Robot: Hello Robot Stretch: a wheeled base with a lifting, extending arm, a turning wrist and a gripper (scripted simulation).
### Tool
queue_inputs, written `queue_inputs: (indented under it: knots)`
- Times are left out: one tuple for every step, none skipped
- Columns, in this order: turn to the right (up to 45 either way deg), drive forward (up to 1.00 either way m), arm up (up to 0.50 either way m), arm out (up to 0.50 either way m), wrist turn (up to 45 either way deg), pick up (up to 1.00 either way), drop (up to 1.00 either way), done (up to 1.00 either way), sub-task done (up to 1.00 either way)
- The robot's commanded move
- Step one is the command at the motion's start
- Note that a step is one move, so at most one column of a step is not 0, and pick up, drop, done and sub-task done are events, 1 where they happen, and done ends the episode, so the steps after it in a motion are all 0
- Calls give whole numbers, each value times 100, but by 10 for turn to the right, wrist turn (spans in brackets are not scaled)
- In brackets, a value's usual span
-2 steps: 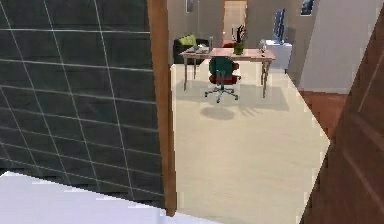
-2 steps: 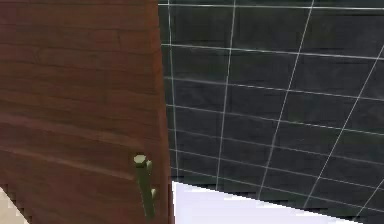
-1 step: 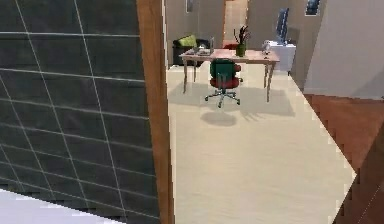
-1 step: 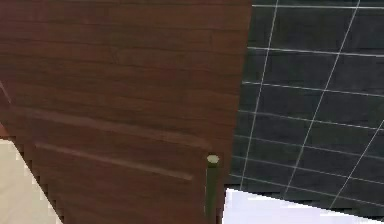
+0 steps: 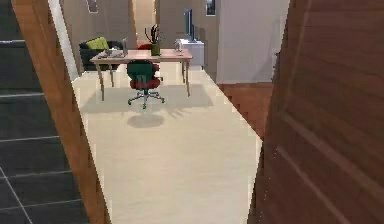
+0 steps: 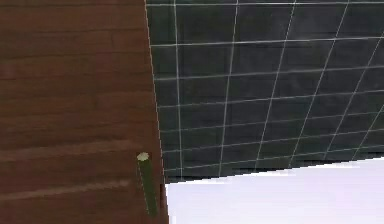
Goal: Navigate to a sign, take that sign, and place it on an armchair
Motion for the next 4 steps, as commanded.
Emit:
queue_inputs:
  knots:
    - [0, 100, 0, 0, 0, 0, 0, 0, 0]
    - [90, 0, 0, 0, 0, 0, 0, 0, 0]
    - [0, 10, 0, 0, 0, 0, 0, 0, 0]
    - [240, 0, 0, 0, 0, 0, 0, 0, 0]
